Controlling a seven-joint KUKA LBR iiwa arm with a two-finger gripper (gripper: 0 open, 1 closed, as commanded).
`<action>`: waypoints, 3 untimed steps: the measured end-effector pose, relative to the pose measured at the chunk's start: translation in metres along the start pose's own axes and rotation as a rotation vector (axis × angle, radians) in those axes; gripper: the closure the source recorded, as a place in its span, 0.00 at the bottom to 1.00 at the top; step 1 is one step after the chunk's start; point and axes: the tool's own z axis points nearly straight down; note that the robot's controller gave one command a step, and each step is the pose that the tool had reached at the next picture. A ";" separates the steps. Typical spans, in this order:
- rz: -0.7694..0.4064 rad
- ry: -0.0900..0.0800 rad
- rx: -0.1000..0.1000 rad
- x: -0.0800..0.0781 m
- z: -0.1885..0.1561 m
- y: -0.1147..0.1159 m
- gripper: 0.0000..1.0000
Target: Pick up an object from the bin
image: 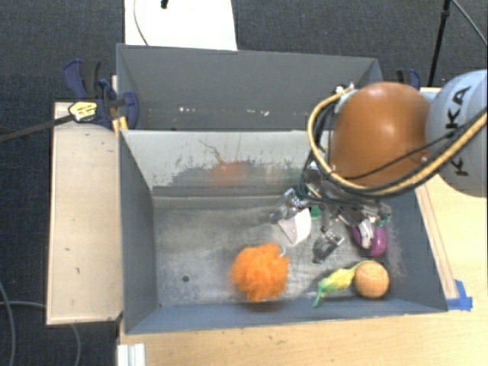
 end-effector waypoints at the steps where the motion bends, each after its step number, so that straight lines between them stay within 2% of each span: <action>1: -0.075 -0.006 0.004 0.013 0.036 0.002 0.00; 2: -0.273 0.003 -0.001 0.015 0.061 0.007 0.00; 3: -0.369 -0.001 0.002 0.002 0.078 0.036 0.00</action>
Offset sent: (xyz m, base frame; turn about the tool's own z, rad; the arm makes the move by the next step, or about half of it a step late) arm -0.0168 0.0003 -0.0725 -0.3999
